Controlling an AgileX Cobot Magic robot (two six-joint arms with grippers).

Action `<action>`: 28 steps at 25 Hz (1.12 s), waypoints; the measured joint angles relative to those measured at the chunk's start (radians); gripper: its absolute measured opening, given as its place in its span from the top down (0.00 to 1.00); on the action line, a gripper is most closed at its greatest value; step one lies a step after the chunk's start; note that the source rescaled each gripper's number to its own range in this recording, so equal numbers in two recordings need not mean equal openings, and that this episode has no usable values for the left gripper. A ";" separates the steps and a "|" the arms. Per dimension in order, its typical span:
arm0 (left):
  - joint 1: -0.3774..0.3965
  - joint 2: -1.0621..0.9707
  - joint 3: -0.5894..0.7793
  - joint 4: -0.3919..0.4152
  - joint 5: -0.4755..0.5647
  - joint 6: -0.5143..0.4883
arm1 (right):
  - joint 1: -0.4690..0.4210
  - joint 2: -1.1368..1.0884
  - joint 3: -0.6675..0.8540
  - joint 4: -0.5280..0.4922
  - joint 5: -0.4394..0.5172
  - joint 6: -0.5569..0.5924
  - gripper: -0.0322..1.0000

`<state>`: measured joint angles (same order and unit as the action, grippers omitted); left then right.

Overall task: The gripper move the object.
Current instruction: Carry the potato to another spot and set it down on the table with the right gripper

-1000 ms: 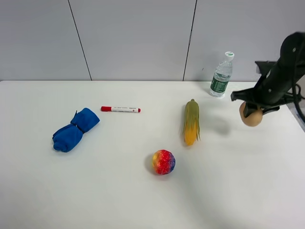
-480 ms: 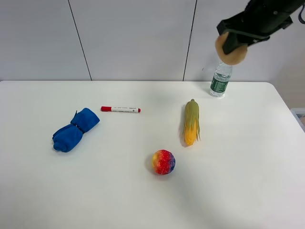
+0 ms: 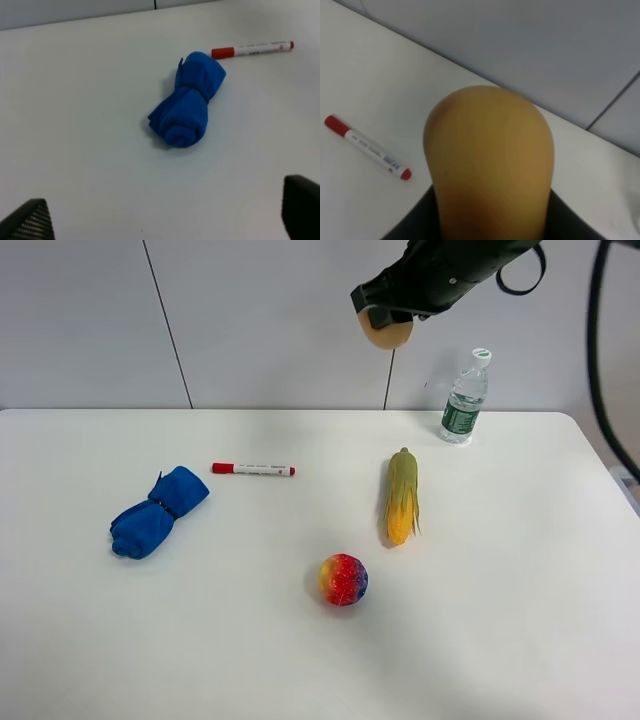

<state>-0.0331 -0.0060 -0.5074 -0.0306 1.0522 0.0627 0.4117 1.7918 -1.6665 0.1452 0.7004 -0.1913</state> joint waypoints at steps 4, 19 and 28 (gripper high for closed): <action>0.000 0.000 0.000 0.000 0.000 0.000 | 0.000 0.103 0.000 -0.001 -0.117 -0.004 0.97; 0.000 0.000 0.000 0.000 0.000 0.000 | 0.038 0.403 0.000 -0.001 -0.385 -0.054 0.97; 0.000 0.000 0.000 0.000 0.000 0.000 | 0.065 0.458 0.000 -0.008 -0.280 -0.077 0.97</action>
<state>-0.0331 -0.0060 -0.5074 -0.0306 1.0522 0.0627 0.4767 2.2495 -1.6665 0.1371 0.4199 -0.2685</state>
